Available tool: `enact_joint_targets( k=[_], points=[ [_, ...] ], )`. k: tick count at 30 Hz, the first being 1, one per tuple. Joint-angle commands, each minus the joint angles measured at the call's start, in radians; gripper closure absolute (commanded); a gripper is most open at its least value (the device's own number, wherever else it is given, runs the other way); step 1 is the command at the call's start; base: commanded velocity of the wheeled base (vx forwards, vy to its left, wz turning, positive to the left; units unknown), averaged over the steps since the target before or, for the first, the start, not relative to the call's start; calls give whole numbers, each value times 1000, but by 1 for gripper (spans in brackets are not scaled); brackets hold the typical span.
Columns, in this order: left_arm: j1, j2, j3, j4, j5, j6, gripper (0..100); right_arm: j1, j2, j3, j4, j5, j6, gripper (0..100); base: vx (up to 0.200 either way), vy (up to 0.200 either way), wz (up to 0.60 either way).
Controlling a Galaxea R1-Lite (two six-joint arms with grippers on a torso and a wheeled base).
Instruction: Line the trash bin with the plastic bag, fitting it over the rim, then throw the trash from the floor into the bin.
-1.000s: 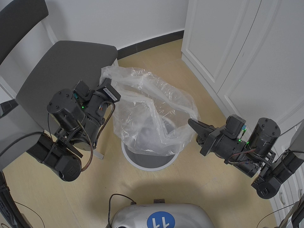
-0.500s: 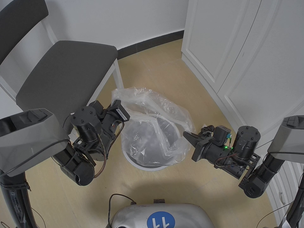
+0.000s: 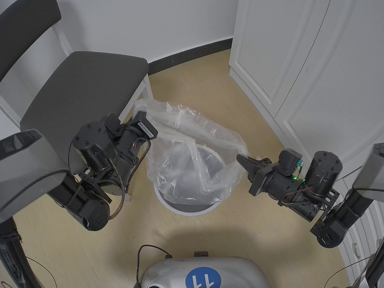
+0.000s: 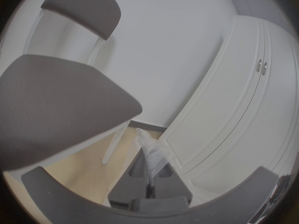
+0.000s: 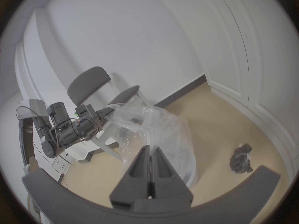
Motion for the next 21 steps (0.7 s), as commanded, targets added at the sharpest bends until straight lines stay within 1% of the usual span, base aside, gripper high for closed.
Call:
enact_joint_targets(
  k=[1, 5, 12, 16, 21],
  points=[
    [-5, -147, 17, 2, 0, 8, 100, -3, -142, 10, -17, 1, -1, 100, 0, 0, 0],
    [-5, -152, 16, 2, 0, 10, 100, -18, -151, 2, -17, 1, -1, 100, 0, 0, 0],
    [-2, -66, -4, 0, 1, 8, 100, -45, -81, -32, -17, -1, -1, 100, 0, 0, 0],
    [15, -8, -21, 0, 3, 10, 100, -61, -19, -55, -17, -1, 1, 100, 0, 0, 0],
    [38, 29, -27, 0, 3, 7, 100, -58, 23, -58, -17, -1, 1, 100, 0, 0, 0]
  ],
)
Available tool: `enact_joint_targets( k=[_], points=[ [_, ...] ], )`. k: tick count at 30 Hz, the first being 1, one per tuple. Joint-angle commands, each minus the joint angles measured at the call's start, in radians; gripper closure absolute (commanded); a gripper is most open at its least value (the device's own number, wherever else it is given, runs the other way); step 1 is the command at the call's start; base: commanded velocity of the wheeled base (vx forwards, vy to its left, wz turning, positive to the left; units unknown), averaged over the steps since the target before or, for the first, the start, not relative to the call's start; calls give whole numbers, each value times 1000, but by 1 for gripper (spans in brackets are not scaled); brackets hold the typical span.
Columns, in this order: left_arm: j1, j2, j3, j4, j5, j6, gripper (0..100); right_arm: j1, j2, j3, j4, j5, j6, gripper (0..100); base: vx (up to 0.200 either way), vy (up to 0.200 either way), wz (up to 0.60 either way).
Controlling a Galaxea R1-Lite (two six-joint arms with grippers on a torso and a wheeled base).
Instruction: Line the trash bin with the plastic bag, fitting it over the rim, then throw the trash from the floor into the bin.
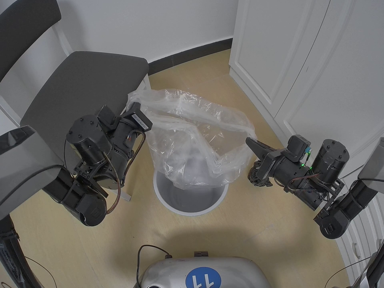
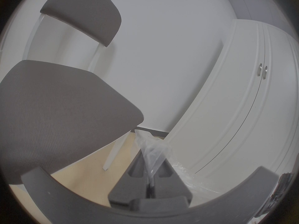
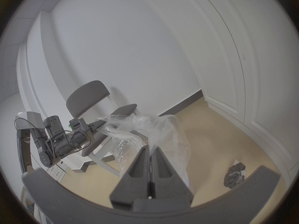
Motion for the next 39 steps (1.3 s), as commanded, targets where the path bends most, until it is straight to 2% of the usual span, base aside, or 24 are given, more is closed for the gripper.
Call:
enact_joint_targets(
  k=[1, 15, 22, 28, 33, 39],
  points=[
    [18, 56, -7, -1, 0, -2, 100, -2, 57, -7, -18, 0, 0, 100, 0, 0, 0],
    [37, 206, 2, -3, 0, -11, 100, 40, 234, -13, -18, 0, 0, 100, 0, 0, 0],
    [37, 142, 208, -3, -1, -13, 100, 91, 205, 46, -18, 0, -6, 100, 0, 0, 0],
    [46, 139, 286, 0, -7, -11, 100, 127, 178, 82, -18, 0, -9, 100, 0, 0, 0],
    [67, 143, 324, 2, -11, 13, 100, 150, 160, 99, -18, -1, -18, 100, 0, 0, 0],
    [113, 133, 396, 2, -34, 131, 100, 160, 155, 101, -18, -1, -20, 100, 0, 0, 0]
  ],
)
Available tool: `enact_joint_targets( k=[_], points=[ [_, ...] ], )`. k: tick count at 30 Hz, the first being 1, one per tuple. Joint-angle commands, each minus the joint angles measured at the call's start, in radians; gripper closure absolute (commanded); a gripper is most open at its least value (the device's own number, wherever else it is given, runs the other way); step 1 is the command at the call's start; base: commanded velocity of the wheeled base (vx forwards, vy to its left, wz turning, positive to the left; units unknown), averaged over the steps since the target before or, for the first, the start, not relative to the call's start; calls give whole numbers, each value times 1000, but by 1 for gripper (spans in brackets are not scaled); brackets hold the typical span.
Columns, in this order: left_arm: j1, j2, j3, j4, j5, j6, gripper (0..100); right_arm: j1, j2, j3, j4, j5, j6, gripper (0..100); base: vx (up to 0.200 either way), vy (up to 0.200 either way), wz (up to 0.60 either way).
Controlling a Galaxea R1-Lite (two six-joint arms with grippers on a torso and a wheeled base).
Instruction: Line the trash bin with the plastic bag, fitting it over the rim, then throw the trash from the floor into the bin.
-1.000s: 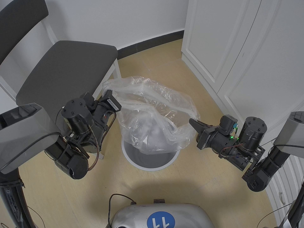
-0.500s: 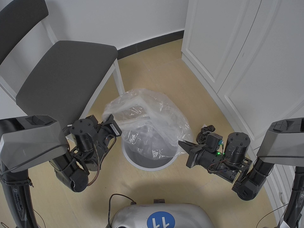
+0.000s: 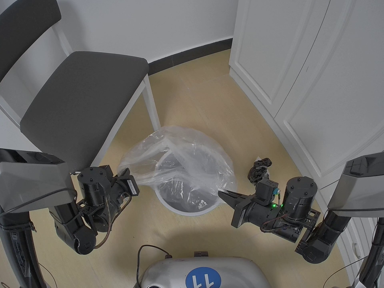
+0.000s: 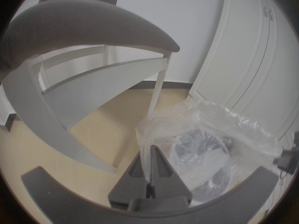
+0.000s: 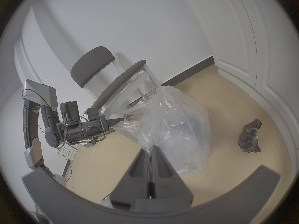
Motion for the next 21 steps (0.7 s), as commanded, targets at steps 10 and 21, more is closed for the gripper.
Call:
enact_joint_targets(
  k=[10, 21],
  points=[
    [25, -107, 115, 3, -75, 51, 100, 6, -2, -28, -18, -4, 14, 100, 0, 0, 0],
    [-1, -202, 158, 6, -129, 50, 100, -36, -44, -70, -18, -49, 15, 100, 0, 0, 0]
  ],
)
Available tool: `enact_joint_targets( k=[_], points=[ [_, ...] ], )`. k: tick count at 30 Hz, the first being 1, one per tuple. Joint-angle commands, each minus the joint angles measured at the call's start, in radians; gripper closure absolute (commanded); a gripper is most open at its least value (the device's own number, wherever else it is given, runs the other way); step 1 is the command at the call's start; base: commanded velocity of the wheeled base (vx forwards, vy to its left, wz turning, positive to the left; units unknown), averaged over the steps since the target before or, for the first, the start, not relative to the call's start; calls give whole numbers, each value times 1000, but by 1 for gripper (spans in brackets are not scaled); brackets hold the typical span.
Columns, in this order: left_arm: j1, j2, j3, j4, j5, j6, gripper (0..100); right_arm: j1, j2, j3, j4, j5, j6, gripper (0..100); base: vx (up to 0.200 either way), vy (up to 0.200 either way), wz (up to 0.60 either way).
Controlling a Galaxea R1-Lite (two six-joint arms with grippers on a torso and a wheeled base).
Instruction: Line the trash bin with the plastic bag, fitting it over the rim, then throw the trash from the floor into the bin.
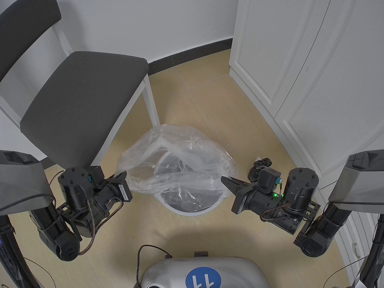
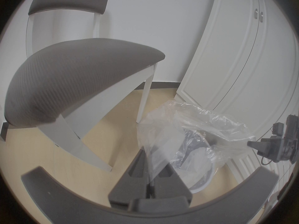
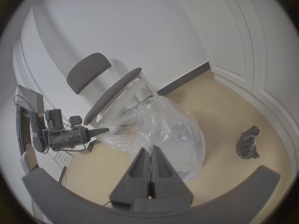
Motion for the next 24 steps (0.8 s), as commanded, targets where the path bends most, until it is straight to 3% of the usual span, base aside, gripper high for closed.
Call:
enact_joint_targets(
  k=[1, 8, 13, 18, 24],
  points=[
    [-17, -52, 16, 1, 0, -1, 100, -10, -55, -4, -18, -13, 0, 100, 0, 0, 0],
    [-20, -41, 6, 2, 2, -5, 100, -38, -132, -5, 77, -17, 0, 100, 0, 0, 0],
    [-12, -6, 3, 4, 0, -5, 100, -66, -221, -36, 312, -66, -4, 100, 0, 0, 0],
    [-3, 22, 0, 4, 0, -5, 100, -69, -282, -82, 532, -69, 1, 100, 0, 0, 0],
    [-3, -32, 31, 6, -29, 4, 100, -64, -281, -94, 586, -96, 1, 100, 0, 0, 0]
  ],
)
